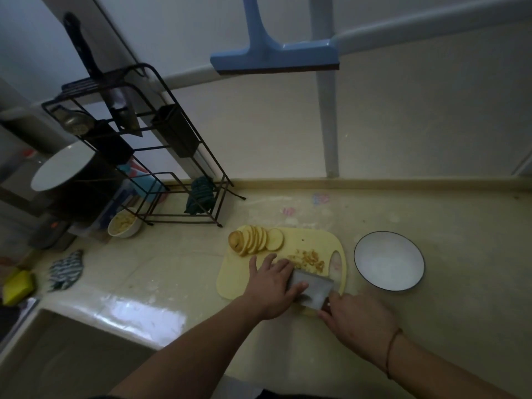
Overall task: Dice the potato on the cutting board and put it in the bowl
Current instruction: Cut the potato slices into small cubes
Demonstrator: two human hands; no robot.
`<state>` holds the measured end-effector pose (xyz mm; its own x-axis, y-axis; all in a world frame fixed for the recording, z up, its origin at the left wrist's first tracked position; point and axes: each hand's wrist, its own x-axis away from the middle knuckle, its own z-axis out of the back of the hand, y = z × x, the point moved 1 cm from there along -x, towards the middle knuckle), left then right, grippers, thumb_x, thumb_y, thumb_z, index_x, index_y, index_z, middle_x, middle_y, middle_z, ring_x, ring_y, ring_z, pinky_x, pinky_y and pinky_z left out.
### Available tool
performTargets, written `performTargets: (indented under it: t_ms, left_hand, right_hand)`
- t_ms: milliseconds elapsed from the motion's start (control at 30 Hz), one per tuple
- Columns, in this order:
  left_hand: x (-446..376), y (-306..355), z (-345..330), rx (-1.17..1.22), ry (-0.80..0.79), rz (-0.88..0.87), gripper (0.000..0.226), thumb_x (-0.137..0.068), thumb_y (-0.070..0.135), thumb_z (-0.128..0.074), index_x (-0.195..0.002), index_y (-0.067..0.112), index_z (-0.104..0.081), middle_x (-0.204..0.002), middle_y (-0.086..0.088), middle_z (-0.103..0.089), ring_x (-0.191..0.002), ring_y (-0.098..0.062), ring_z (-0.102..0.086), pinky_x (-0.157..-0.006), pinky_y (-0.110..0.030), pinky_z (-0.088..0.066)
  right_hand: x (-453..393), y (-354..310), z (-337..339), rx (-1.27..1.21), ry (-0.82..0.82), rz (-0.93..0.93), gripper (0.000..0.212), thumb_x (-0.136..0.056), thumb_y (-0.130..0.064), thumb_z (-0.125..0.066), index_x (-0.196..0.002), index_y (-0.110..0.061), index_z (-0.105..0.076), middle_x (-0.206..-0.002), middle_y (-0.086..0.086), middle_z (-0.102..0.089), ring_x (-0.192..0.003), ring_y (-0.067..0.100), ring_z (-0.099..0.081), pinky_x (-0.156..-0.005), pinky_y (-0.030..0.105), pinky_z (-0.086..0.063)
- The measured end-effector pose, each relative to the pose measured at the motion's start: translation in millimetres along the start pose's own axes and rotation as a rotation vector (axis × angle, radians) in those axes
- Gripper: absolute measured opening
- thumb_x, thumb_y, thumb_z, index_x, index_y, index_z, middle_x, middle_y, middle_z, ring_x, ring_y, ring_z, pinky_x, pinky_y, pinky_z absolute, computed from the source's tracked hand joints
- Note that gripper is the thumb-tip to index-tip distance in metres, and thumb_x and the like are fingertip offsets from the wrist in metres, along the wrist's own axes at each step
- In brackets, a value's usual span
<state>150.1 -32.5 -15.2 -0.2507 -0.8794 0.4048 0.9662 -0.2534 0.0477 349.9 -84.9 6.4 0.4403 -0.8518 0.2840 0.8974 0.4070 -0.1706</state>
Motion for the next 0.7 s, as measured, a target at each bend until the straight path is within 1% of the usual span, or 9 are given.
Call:
performTargets:
  t_ms: [100, 233, 300, 367, 433, 500, 567, 633, 700]
  left_hand:
    - [0.8, 0.1, 3.4, -0.004, 0.088, -0.009, 0.095, -0.080, 0.077, 0.002, -0.150, 0.026, -0.037, -0.158, 0.007, -0.032, -0.150, -0.022, -0.012, -0.117, -0.055, 0.004]
    - [9.6, -11.6, 11.4, 0.094, 0.270, 0.029, 0.088, -0.084, 0.072, -0.003, -0.147, 0.027, -0.045, -0.156, 0.008, -0.038, -0.148, -0.019, -0.018, -0.120, -0.044, -0.001]
    - [13.9, -27.0, 9.3, 0.230, 0.432, 0.069, 0.076, -0.091, 0.069, -0.015, -0.144, 0.027, -0.050, -0.154, 0.005, -0.042, -0.146, -0.022, -0.024, -0.120, -0.044, -0.009]
    - [19.2, -44.0, 4.7, 0.360, 0.660, 0.110, 0.065, -0.099, 0.063, -0.027, -0.139, 0.022, -0.057, -0.149, -0.001, -0.049, -0.140, -0.027, -0.035, -0.117, -0.046, -0.023]
    - [24.6, -56.1, -0.9, 0.484, 0.813, 0.176, 0.059, -0.101, 0.054, -0.033, -0.136, 0.015, -0.058, -0.146, -0.006, -0.051, -0.136, -0.024, -0.040, -0.114, -0.043, -0.030]
    - [31.8, -57.9, -4.2, 0.599, 0.794, 0.256, 0.061, -0.098, 0.054, -0.034, -0.136, 0.011, -0.058, -0.145, -0.008, -0.051, -0.133, -0.017, -0.038, -0.113, -0.038, -0.031]
    - [35.9, -56.7, -14.3, 0.635, 0.681, 0.290, 0.067, -0.094, 0.058, -0.033, -0.134, 0.011, -0.060, -0.143, -0.009, -0.052, -0.131, -0.014, -0.037, -0.112, -0.034, -0.030]
    - [37.0, -53.5, -26.8, 0.581, 0.539, 0.266, 0.071, -0.091, 0.062, -0.035, -0.132, 0.011, -0.062, -0.141, -0.009, -0.055, -0.133, -0.021, -0.043, -0.112, -0.033, -0.031]
    - [36.3, -47.8, -39.2, 0.500, 0.418, 0.224, 0.069, -0.091, 0.061, -0.038, -0.131, 0.011, -0.064, -0.141, -0.009, -0.056, -0.132, -0.029, -0.047, -0.113, -0.038, -0.034]
  right_hand:
    - [0.8, -3.3, 5.2, 0.025, 0.013, -0.002, 0.049, -0.102, -0.051, -0.022, -0.123, -0.016, -0.049, -0.119, 0.008, -0.062, -0.103, 0.024, -0.062, -0.069, 0.031, -0.032]
    - [-0.2, -1.2, 1.3, -0.087, 0.040, -0.049, 0.048, -0.100, -0.055, -0.025, -0.115, -0.019, -0.053, -0.112, 0.006, -0.066, -0.100, 0.025, -0.063, -0.070, 0.032, -0.033]
    - [-0.2, 0.6, -3.7, -0.287, 0.049, -0.094, 0.046, -0.097, -0.060, -0.025, -0.095, -0.024, -0.055, -0.092, 0.000, -0.066, -0.089, 0.022, -0.065, -0.067, 0.032, -0.039]
    - [1.0, 1.3, -8.0, -0.588, -0.001, -0.158, 0.051, -0.092, -0.064, -0.025, -0.071, -0.023, -0.047, -0.066, -0.004, -0.054, -0.067, 0.017, -0.060, -0.056, 0.027, -0.037]
    - [3.9, 0.8, -9.9, -1.033, -0.136, -0.288, 0.054, -0.092, -0.064, -0.030, -0.068, -0.017, -0.042, -0.056, -0.004, -0.044, -0.044, 0.014, -0.041, -0.042, 0.023, -0.029]
    - [7.5, 0.2, -11.4, -1.368, -0.338, -0.375, 0.048, -0.095, -0.059, -0.035, -0.075, -0.016, -0.042, -0.053, -0.002, -0.036, -0.039, 0.013, -0.028, -0.040, 0.021, -0.021]
    - [9.2, 2.2, -15.3, -1.433, -0.442, -0.354, 0.047, -0.096, -0.059, -0.034, -0.078, -0.017, -0.043, -0.054, -0.001, -0.032, -0.040, 0.012, -0.025, -0.042, 0.021, -0.018]
    - [8.1, 5.0, -17.8, -1.432, -0.463, -0.352, 0.047, -0.096, -0.059, -0.034, -0.078, -0.016, -0.043, -0.054, -0.001, -0.031, -0.040, 0.012, -0.024, -0.042, 0.020, -0.018]
    - [7.1, 8.9, -17.7, -1.439, -0.461, -0.369, 0.047, -0.096, -0.059, -0.035, -0.077, -0.016, -0.043, -0.053, 0.000, -0.030, -0.040, 0.013, -0.022, -0.041, 0.020, -0.017]
